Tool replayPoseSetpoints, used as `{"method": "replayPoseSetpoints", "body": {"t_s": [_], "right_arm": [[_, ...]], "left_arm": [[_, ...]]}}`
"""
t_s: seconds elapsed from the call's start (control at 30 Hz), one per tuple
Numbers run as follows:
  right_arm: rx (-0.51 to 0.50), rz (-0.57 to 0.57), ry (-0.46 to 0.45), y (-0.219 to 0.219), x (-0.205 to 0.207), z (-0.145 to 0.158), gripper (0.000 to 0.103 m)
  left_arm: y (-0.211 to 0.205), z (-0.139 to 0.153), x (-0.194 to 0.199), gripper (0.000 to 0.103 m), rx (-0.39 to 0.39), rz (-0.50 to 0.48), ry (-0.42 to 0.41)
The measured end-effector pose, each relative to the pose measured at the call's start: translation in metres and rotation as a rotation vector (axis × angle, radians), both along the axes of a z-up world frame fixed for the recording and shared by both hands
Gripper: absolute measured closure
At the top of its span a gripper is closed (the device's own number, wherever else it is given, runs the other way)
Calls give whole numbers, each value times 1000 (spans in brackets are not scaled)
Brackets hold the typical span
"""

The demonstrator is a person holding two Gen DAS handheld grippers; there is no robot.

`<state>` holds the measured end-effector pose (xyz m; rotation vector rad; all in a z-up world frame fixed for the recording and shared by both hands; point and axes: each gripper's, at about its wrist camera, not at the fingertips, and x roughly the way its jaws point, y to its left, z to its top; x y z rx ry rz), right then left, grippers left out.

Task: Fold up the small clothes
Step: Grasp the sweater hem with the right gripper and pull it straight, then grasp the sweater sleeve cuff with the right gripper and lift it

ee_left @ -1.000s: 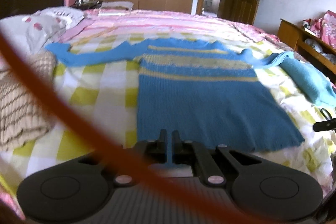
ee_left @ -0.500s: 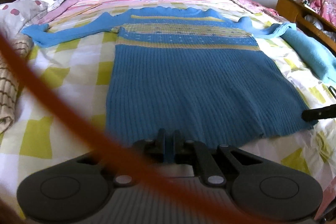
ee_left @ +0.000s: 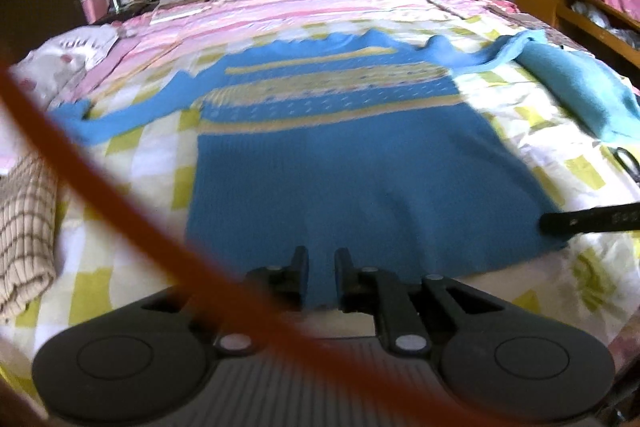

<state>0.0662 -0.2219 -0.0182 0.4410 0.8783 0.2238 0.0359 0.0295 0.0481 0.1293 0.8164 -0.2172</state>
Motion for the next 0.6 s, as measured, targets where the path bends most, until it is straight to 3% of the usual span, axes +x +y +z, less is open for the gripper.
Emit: {"method": "replayPoseSetpoints", "body": {"t_s": [0.13,0.23,0.33,0.6], "right_arm": [[9,11,-32,-3,-2,4,88],[6,-13,-68,-10,-7,8,81],[26,-59,-82,-22,-7,12,81],[-18,-145,-55,-48,31,29,81]], "left_arm": [[-24,12,6,81,29,-28,-10],[-40,17,17,77,15,-63,-15],[-54,16,31,74,-10,-94,-21],[-72,-18,75,74,-109,-131,35]]}}
